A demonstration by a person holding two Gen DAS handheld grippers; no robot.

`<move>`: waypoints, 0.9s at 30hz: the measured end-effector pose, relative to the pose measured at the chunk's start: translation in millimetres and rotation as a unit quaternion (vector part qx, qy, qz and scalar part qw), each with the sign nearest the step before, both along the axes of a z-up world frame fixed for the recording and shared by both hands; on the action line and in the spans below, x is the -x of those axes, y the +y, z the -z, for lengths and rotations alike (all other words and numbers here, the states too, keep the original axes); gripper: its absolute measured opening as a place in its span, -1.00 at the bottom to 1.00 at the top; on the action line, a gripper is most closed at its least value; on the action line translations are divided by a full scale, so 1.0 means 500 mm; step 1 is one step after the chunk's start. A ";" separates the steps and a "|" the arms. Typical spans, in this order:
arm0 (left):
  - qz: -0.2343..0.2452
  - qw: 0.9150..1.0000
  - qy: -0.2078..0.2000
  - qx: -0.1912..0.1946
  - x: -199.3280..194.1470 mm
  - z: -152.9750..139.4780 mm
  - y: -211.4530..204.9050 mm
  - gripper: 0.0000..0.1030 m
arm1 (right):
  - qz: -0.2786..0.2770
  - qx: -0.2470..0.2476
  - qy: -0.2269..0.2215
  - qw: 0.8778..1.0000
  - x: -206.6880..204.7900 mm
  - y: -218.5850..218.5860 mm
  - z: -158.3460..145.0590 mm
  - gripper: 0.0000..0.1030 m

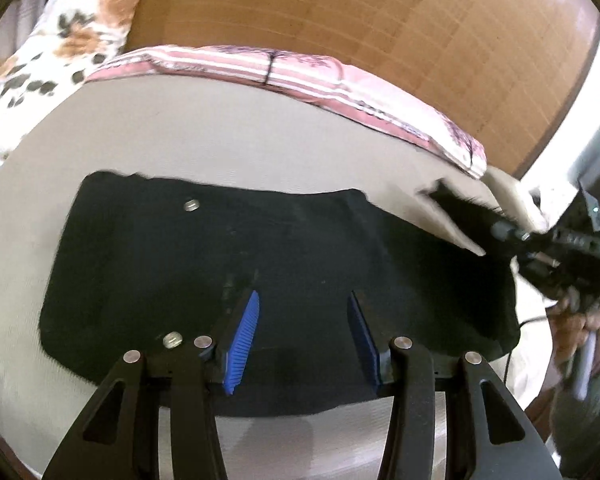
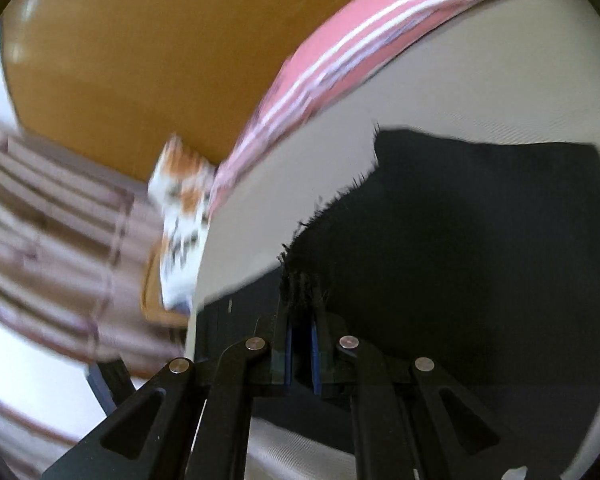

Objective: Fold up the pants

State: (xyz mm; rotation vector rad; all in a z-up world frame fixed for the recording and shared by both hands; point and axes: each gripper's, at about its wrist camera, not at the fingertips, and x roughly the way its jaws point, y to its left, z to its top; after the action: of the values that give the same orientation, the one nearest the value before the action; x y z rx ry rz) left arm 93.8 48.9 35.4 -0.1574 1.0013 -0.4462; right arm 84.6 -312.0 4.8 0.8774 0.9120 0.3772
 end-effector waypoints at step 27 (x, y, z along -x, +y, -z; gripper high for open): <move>0.083 0.975 0.169 0.118 0.003 0.085 -0.091 -0.08 | -0.056 0.145 0.021 0.988 0.130 0.081 0.027 -0.22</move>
State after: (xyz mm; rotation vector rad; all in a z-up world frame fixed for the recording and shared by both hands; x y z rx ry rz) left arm 92.4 3.2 -7.2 -0.3747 1.2986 -0.7088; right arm 19.8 -271.6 -8.7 0.5693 1.0283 0.3144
